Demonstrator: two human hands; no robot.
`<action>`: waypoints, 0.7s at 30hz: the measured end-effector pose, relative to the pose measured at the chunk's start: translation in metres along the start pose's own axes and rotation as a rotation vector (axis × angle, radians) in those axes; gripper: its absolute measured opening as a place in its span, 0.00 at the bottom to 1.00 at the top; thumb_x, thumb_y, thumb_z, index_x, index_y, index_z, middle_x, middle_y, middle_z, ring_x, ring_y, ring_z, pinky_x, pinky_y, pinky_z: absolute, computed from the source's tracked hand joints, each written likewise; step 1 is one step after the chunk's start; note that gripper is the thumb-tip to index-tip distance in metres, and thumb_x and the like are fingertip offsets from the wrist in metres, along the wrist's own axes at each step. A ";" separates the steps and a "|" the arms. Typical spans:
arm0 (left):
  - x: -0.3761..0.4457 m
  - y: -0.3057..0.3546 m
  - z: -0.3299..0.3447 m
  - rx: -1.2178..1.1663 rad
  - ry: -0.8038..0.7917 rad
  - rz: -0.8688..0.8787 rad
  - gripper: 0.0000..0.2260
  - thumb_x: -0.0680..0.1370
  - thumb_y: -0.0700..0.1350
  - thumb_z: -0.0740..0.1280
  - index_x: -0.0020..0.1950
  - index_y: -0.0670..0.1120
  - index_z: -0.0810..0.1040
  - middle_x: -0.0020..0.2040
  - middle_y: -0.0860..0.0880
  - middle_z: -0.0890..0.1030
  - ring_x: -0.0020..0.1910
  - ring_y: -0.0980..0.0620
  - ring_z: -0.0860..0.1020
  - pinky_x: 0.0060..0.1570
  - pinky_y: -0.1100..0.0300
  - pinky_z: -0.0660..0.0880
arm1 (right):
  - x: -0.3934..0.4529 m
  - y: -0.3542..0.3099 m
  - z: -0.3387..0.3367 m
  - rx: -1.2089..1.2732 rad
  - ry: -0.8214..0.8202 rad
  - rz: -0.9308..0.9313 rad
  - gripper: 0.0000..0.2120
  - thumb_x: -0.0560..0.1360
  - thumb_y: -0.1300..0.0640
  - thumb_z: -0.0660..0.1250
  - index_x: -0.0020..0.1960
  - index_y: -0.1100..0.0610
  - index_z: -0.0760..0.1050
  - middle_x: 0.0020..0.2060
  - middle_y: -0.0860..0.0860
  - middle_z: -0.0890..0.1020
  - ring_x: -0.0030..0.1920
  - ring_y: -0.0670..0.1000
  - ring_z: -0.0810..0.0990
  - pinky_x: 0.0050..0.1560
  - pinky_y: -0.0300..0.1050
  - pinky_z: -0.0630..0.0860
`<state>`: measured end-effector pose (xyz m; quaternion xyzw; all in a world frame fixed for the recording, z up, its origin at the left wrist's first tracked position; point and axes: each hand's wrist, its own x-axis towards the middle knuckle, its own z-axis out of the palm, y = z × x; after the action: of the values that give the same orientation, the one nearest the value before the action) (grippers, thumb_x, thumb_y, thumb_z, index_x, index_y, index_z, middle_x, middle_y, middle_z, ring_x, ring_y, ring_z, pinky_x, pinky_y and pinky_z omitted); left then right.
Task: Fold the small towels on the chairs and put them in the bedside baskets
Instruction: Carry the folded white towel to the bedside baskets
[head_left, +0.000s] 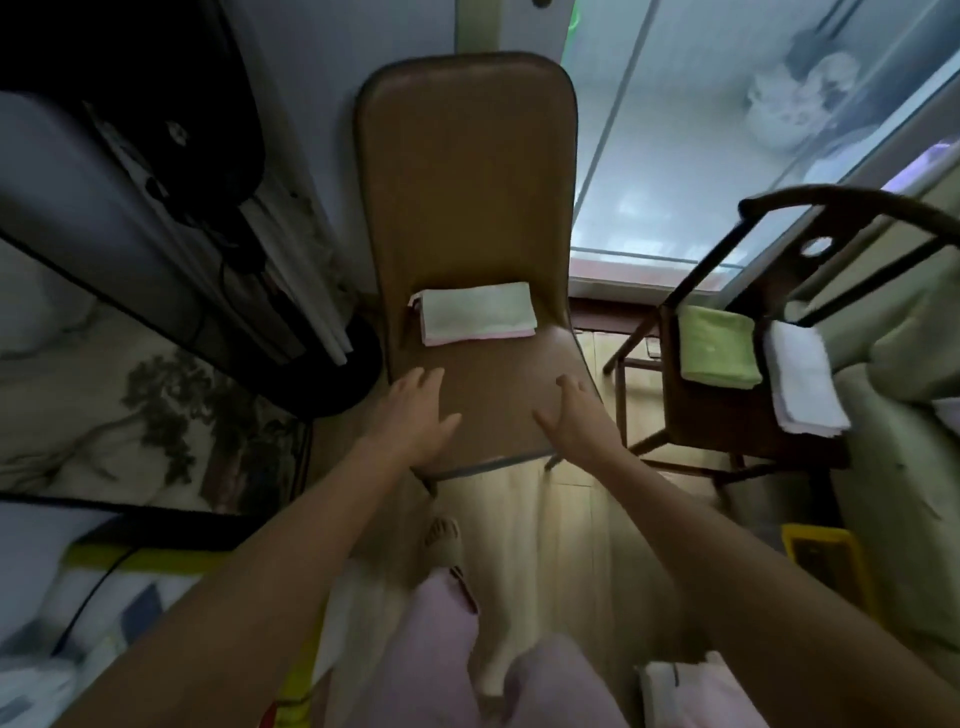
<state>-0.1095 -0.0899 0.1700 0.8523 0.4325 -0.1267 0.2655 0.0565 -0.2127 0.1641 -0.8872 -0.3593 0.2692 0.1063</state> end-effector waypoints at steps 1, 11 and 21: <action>0.024 -0.004 -0.001 -0.036 -0.014 -0.010 0.32 0.80 0.56 0.61 0.79 0.48 0.51 0.79 0.46 0.54 0.76 0.44 0.57 0.72 0.46 0.62 | 0.024 -0.003 0.004 0.019 -0.003 0.020 0.27 0.78 0.49 0.64 0.73 0.58 0.62 0.67 0.57 0.71 0.64 0.58 0.73 0.61 0.55 0.73; 0.235 -0.041 0.045 -0.453 0.021 -0.274 0.37 0.79 0.58 0.63 0.79 0.52 0.45 0.79 0.48 0.54 0.76 0.45 0.58 0.71 0.47 0.61 | 0.257 0.005 0.069 0.194 -0.049 0.153 0.41 0.76 0.37 0.64 0.79 0.54 0.50 0.75 0.56 0.62 0.73 0.60 0.65 0.69 0.62 0.67; 0.387 -0.085 0.113 -0.773 0.113 -0.671 0.40 0.75 0.67 0.61 0.79 0.47 0.52 0.76 0.44 0.62 0.71 0.41 0.66 0.67 0.47 0.67 | 0.417 0.034 0.136 0.387 0.032 0.375 0.45 0.72 0.35 0.66 0.76 0.61 0.55 0.72 0.59 0.67 0.70 0.61 0.67 0.68 0.61 0.69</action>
<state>0.0532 0.1465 -0.1252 0.5117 0.7111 0.0102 0.4820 0.2499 0.0514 -0.1293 -0.9057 -0.1286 0.3337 0.2278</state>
